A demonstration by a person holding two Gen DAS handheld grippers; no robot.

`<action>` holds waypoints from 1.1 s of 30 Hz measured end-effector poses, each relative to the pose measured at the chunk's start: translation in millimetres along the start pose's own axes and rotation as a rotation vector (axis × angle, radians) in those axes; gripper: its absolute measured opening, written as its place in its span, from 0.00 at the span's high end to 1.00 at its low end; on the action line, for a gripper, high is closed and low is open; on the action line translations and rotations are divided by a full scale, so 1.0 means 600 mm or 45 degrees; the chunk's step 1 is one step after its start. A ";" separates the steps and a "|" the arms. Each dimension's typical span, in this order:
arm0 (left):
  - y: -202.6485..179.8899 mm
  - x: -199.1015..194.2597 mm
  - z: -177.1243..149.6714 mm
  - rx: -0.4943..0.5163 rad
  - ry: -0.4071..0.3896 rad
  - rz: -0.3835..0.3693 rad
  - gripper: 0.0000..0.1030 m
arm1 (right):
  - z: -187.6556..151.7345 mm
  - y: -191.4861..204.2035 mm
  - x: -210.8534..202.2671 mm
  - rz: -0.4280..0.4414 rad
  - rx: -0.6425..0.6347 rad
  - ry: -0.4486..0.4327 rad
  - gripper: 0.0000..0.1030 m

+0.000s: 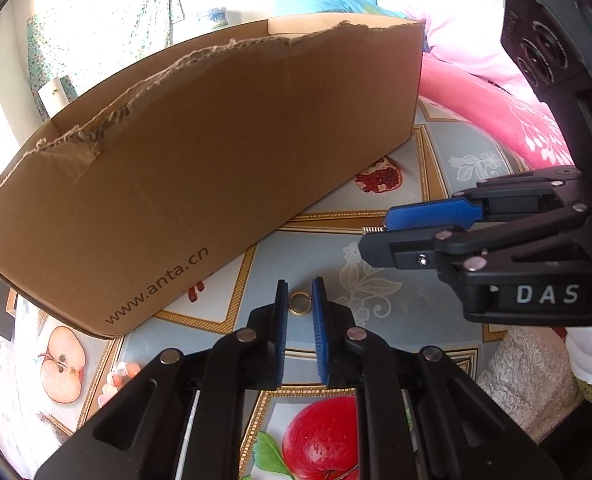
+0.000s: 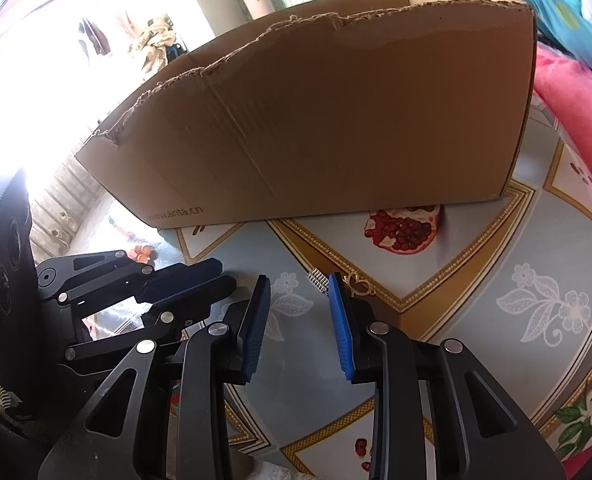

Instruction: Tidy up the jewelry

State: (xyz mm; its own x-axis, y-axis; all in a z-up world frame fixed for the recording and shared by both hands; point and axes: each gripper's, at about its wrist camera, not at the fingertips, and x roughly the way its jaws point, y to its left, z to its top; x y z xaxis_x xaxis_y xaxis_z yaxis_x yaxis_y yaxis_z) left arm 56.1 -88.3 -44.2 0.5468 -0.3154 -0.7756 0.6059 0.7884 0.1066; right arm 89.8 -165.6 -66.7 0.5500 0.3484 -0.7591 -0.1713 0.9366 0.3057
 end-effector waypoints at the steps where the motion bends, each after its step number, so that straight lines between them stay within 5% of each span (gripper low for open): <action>1: 0.000 0.000 0.000 -0.003 -0.001 -0.001 0.89 | 0.002 0.002 0.001 -0.007 -0.010 -0.002 0.73; 10: 0.005 -0.002 -0.003 -0.013 -0.007 -0.009 0.89 | 0.014 0.040 0.028 -0.124 -0.176 0.025 0.97; 17: 0.004 -0.002 -0.004 -0.017 -0.017 -0.013 0.89 | -0.001 0.048 0.020 -0.124 -0.175 0.058 0.98; 33: 0.027 -0.017 -0.013 -0.083 -0.037 -0.056 0.89 | -0.013 -0.004 -0.039 0.052 0.119 0.017 0.98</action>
State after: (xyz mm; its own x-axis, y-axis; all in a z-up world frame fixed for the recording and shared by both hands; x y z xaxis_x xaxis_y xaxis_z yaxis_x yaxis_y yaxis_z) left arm 55.7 -68.2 -39.4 0.5378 -0.3649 -0.7600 0.5912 0.8059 0.0315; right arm 71.0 -175.4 -54.4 0.5334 0.3869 -0.7522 -0.1160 0.9143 0.3880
